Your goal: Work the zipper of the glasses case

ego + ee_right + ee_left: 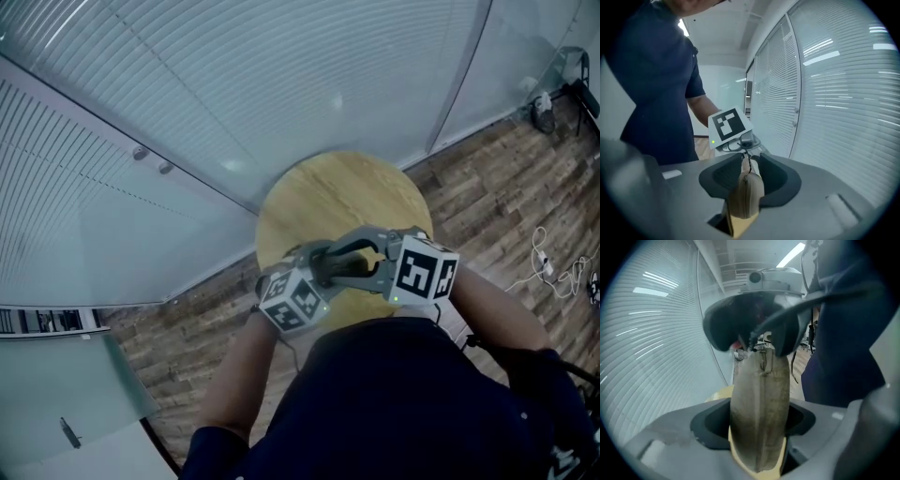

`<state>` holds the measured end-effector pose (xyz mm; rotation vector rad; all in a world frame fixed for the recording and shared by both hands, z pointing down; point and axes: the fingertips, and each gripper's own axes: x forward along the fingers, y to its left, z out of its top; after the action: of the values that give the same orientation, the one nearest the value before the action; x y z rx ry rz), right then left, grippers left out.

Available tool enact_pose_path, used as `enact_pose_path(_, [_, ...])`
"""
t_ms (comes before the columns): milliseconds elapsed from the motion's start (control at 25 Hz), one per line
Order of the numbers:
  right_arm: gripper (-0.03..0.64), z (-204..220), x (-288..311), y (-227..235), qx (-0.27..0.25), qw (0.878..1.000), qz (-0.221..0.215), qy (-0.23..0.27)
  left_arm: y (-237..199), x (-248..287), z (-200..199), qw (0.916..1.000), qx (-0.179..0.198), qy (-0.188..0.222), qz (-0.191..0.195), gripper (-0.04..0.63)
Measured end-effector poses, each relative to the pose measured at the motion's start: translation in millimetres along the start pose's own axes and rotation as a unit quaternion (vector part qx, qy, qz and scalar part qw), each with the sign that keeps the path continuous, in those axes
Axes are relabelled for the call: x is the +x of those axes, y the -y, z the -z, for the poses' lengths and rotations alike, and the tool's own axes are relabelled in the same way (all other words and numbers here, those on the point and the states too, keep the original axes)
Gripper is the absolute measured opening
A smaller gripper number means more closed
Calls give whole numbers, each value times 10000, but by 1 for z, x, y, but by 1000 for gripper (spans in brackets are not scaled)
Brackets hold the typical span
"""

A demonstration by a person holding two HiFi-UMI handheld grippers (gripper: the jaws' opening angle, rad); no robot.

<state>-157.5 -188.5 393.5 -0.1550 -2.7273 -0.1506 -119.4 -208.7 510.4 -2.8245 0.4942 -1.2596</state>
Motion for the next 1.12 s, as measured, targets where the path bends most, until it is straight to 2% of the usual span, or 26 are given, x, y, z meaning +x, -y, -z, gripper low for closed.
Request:
enact_pose_path(120, [77, 10, 5, -8, -57, 9995, -311, -23, 4, 4, -1, 10000, -59, -29, 64, 308])
enact_pose_path(160, [37, 9, 4, -8, -32, 9994, -341, 23, 4, 4, 0, 9999, -81, -21, 76, 308])
enact_pose_path(320, [20, 1, -5, -8, 134, 9995, -192, 206, 9, -6, 6, 9997, -223, -51, 78, 308])
enact_pose_path(480, [11, -9, -10, -2, 382, 9964, -120, 742, 7, -17, 8, 9989, -440, 114, 102, 308])
enact_pose_path(600, [9, -22, -18, -4, 632, 9885, -266, 1347, 13, -28, -4, 9973, -545, 393, 284, 307])
enact_pose_path(800, [8, -32, -43, 0, 1210, 9653, -293, 2295, 21, -35, -26, 9921, -635, 1001, 412, 302])
enact_pose_path(880, [9, -32, -51, 5, 1265, 9604, -246, 2469, 19, -37, -25, 9895, -764, 1175, 356, 301])
enact_pose_path(1000, [8, -33, -54, 0, 1208, 9606, -266, 2488, 19, -41, -26, 9877, -820, 1295, 314, 301])
enact_pose_path(1120, [8, -42, -63, -3, 1342, 9524, -272, 2723, 21, -50, -38, 9850, -880, 1455, 308, 301])
